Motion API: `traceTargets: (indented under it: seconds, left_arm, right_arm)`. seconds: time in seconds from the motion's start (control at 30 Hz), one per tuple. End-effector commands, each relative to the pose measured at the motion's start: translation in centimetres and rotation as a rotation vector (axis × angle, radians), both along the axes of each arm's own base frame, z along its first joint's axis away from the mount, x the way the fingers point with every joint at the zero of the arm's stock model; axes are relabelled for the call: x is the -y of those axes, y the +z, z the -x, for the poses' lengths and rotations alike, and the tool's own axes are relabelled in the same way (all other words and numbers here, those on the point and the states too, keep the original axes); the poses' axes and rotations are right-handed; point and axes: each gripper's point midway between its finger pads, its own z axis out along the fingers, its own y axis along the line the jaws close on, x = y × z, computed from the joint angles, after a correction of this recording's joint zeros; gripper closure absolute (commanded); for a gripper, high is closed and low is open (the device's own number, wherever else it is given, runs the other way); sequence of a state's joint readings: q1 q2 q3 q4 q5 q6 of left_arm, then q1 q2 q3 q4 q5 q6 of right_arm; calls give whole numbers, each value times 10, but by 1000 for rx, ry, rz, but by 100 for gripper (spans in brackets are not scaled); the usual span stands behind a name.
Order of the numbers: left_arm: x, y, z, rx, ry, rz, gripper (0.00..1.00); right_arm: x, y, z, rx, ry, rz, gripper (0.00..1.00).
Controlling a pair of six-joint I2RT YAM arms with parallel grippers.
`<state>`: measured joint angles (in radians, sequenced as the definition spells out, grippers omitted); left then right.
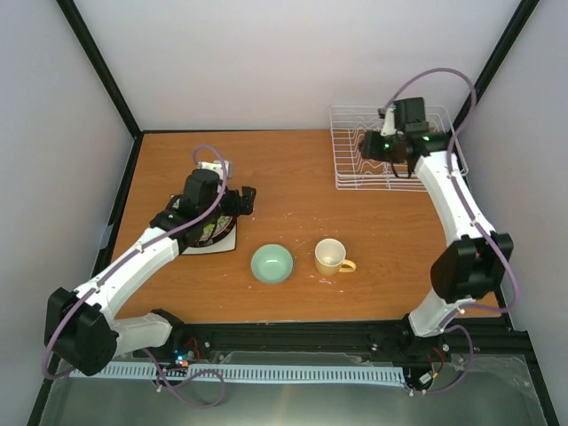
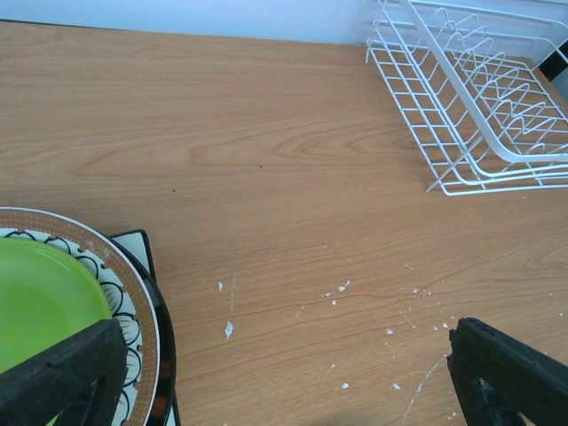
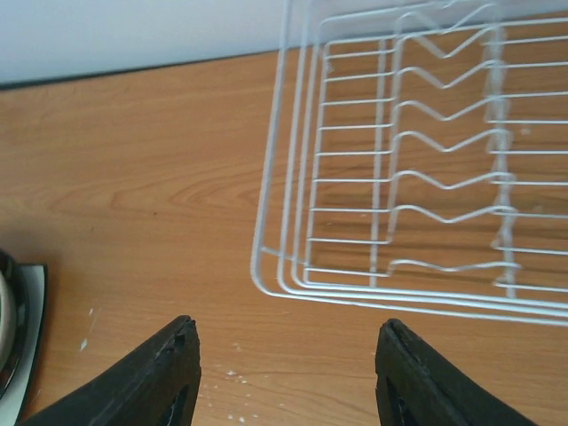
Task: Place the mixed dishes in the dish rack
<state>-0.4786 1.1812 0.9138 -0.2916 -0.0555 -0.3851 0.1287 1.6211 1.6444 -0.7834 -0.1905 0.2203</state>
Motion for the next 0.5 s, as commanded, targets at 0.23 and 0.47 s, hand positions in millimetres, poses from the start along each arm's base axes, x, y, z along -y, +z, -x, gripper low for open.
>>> traceTargets:
  seconds: [0.23,0.47]
  left_arm:
    - [8,-6,-7,-68,-12,5,4]
    - [3,-1,-4,-58,-2,-1,4]
  right_arm:
    - [-100,-54,-10,-133,186,215,49]
    - [-89,-77,-48,-151,73,358,49]
